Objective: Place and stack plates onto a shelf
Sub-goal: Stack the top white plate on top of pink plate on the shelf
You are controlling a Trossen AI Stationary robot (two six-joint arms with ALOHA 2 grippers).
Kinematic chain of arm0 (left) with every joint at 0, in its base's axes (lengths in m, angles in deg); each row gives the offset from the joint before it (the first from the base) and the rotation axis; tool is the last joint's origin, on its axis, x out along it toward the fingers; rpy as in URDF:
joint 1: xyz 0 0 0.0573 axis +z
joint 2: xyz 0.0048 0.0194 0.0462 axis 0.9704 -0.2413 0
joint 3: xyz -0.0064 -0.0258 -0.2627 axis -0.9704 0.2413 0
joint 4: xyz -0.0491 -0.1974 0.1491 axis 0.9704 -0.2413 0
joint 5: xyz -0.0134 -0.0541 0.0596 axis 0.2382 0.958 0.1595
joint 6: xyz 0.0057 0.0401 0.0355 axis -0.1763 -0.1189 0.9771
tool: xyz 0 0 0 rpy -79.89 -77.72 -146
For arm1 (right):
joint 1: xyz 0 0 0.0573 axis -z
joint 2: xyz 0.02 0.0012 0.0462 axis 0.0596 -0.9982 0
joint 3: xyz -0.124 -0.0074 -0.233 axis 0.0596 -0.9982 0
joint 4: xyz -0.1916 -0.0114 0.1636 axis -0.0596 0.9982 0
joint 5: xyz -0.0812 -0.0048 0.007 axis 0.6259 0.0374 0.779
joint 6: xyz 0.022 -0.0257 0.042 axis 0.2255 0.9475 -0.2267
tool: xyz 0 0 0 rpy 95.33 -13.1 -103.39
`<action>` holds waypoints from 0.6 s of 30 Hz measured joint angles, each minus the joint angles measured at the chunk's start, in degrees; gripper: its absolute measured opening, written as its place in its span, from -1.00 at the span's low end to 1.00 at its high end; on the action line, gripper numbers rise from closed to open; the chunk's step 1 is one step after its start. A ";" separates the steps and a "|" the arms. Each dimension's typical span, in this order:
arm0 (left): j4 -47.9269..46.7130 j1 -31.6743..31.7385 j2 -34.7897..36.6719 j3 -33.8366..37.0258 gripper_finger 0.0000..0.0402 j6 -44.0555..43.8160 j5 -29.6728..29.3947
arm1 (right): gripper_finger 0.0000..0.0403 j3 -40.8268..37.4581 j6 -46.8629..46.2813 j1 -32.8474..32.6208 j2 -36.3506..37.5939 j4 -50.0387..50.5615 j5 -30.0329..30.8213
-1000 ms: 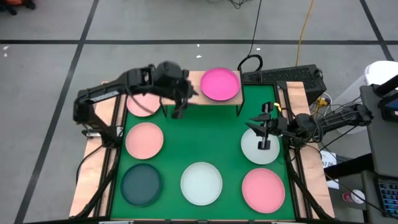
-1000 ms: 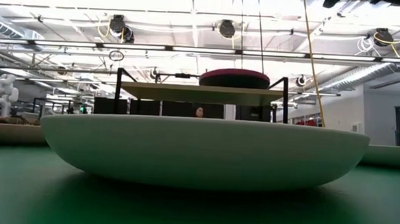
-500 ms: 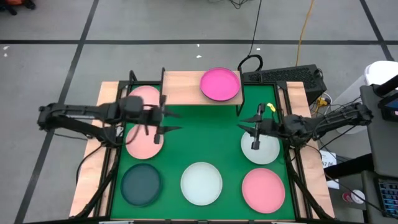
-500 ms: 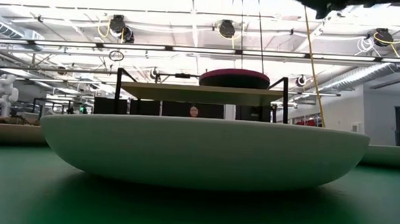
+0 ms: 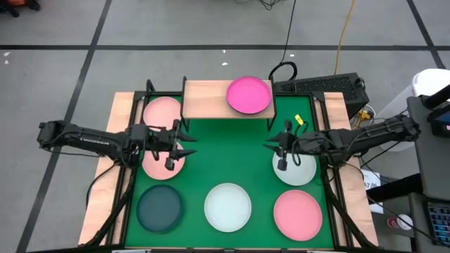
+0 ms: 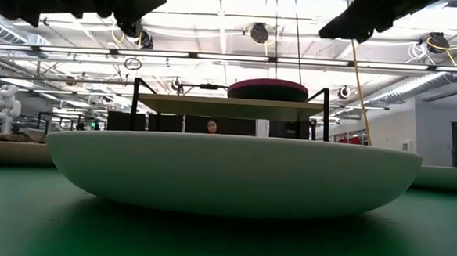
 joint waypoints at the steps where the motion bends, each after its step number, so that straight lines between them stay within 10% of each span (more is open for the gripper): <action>1: 0.55 -0.27 0.00 0.54 -0.05 -0.06 -0.01 | -0.66 0.00 -1.33 0.00 -0.52 0.51 -1.95; 10: 0.88 -1.60 0.00 0.65 -0.05 0.29 -0.18 | -0.66 -0.07 -9.50 -0.07 -7.92 6.17 -14.23; 18: -0.62 -1.40 -0.01 0.65 -0.05 -0.15 -12.79 | -0.66 -0.60 -13.52 -0.04 -12.92 10.20 -16.59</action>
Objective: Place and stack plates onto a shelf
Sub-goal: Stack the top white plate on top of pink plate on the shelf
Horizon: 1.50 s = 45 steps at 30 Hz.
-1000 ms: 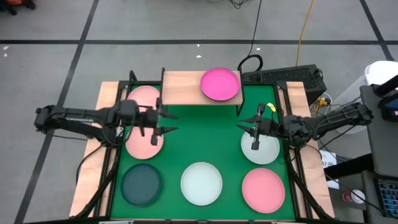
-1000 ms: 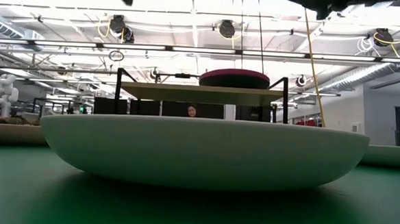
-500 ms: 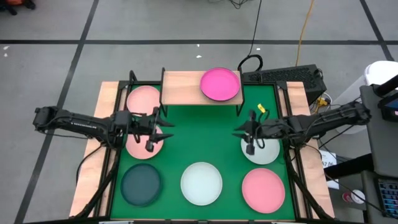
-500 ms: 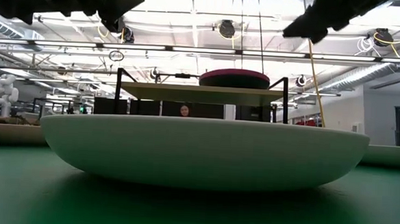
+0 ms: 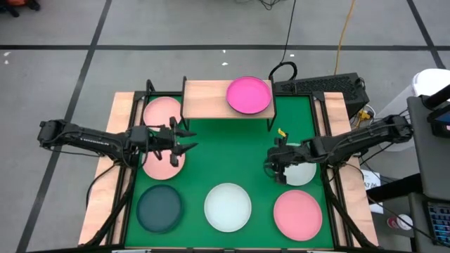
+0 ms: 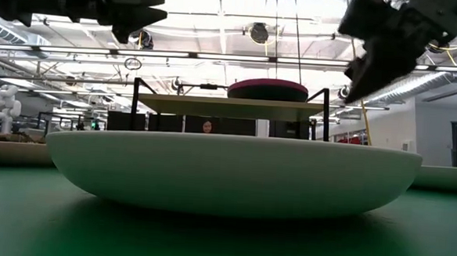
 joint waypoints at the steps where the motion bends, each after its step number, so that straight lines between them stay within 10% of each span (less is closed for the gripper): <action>1: 0.00 -0.01 0.01 0.00 -0.05 -0.49 -0.34 | -0.66 -0.01 -0.83 -0.04 -0.10 1.46 -0.15; 13: 0.02 0.00 -0.01 0.00 -0.05 -2.62 -3.39 | -0.66 -0.01 -13.31 -1.90 0.14 15.37 1.39; 45: -1.85 0.01 -0.03 -0.02 -0.05 -2.64 -3.85 | -0.66 -0.08 -22.63 -11.65 -13.64 15.24 1.42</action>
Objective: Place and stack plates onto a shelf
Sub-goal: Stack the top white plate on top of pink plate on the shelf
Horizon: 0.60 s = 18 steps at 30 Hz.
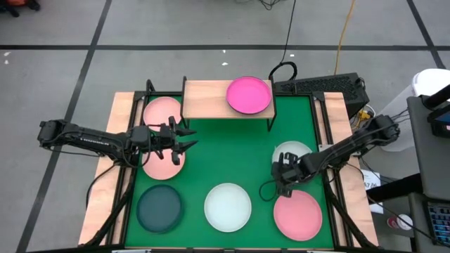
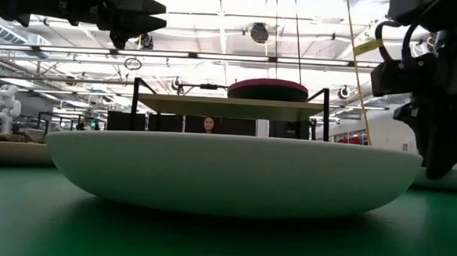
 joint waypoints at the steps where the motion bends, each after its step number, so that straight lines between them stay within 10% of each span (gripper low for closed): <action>1: -0.01 -0.02 0.00 0.00 -0.05 -0.04 0.00 | -0.68 0.00 0.00 0.00 -0.22 0.01 0.08; 18: -0.12 0.00 0.00 0.00 -0.05 -0.85 0.00 | -1.00 4.74 4.63 -2.63 5.73 -0.02 1.45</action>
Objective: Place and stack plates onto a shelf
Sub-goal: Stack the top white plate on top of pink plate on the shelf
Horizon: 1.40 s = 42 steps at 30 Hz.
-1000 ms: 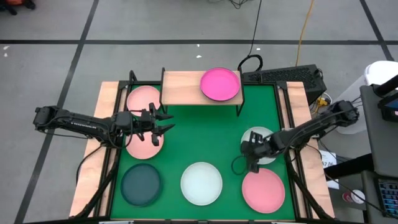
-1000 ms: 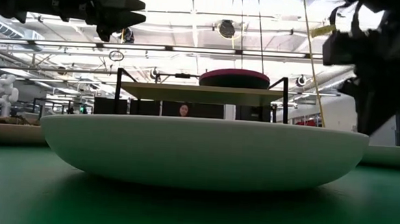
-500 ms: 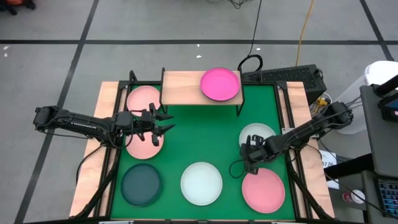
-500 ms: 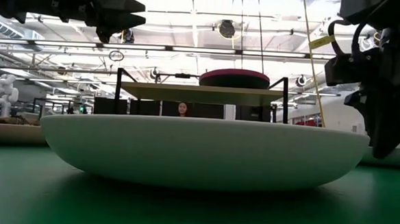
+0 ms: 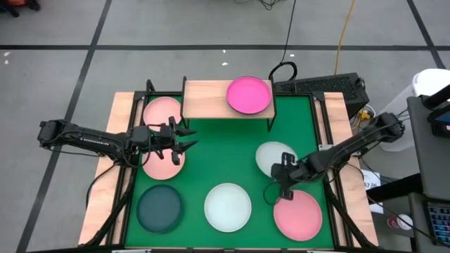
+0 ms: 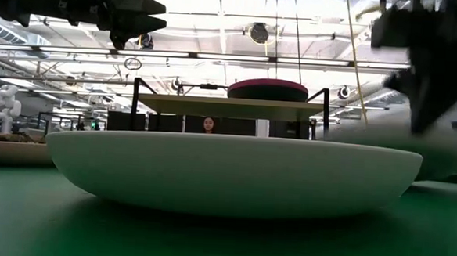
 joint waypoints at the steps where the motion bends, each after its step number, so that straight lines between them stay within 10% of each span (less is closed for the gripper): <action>1: 0.00 0.00 0.00 0.00 -0.05 -0.01 0.00 | -1.00 1.15 1.01 -0.25 0.60 -0.09 0.54; 26: 0.15 0.00 0.00 0.00 -0.05 -0.15 -1.15 | -1.00 19.48 33.98 2.59 5.37 -15.54 10.76; 42: 0.85 -0.01 0.00 0.00 -0.05 1.23 -1.97 | -1.00 25.20 56.93 31.75 0.70 -15.46 18.18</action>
